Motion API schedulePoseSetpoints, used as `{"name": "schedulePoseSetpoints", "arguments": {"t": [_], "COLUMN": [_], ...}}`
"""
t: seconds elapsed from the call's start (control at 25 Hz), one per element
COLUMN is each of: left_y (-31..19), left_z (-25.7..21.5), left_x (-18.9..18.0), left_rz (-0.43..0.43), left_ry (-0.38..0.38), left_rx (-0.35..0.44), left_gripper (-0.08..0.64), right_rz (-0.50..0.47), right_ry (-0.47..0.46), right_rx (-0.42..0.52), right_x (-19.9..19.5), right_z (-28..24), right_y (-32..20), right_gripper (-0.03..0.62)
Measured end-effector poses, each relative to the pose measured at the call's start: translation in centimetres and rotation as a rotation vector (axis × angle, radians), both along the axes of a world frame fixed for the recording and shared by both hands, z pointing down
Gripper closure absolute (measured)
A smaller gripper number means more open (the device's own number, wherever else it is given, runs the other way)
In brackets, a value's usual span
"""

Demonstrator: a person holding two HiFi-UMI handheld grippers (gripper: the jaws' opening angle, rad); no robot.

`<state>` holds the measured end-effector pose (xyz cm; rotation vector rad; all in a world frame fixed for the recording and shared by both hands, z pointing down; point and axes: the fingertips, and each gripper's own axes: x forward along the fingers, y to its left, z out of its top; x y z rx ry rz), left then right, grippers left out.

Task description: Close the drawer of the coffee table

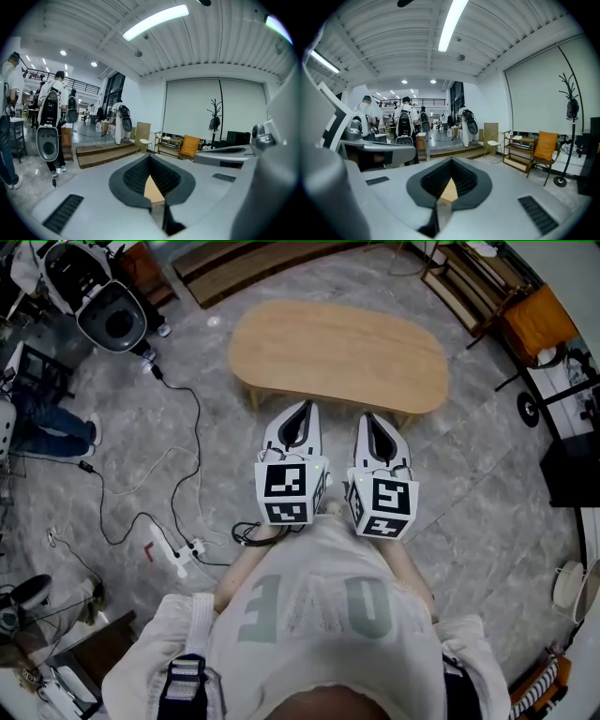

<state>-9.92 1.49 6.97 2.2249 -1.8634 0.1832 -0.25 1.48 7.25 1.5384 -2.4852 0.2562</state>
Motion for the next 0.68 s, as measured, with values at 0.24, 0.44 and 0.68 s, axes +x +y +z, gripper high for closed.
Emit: {"name": "schedulePoseSetpoints", "arguments": {"t": [0.24,0.44,0.68], "left_y": [-1.3,0.0,0.0], "left_z": [-1.1,-0.2,0.5], "left_x": [1.2,0.5,0.5], "left_rz": [0.003,0.011,0.021], "left_ry": [-0.018,-0.017,-0.008], "left_rx": [-0.001,0.001,-0.013], "left_gripper": [0.552,0.552,0.552], "right_rz": [0.003,0.007,0.013], "right_ry": [-0.012,-0.014,-0.017], "right_rx": [-0.006,-0.004,-0.016], "right_x": [1.2,0.2,0.1], "right_z": [-0.9,0.1,0.7], "right_y": [-1.2,0.1,0.0], "right_gripper": [0.586,0.586,0.586]}}
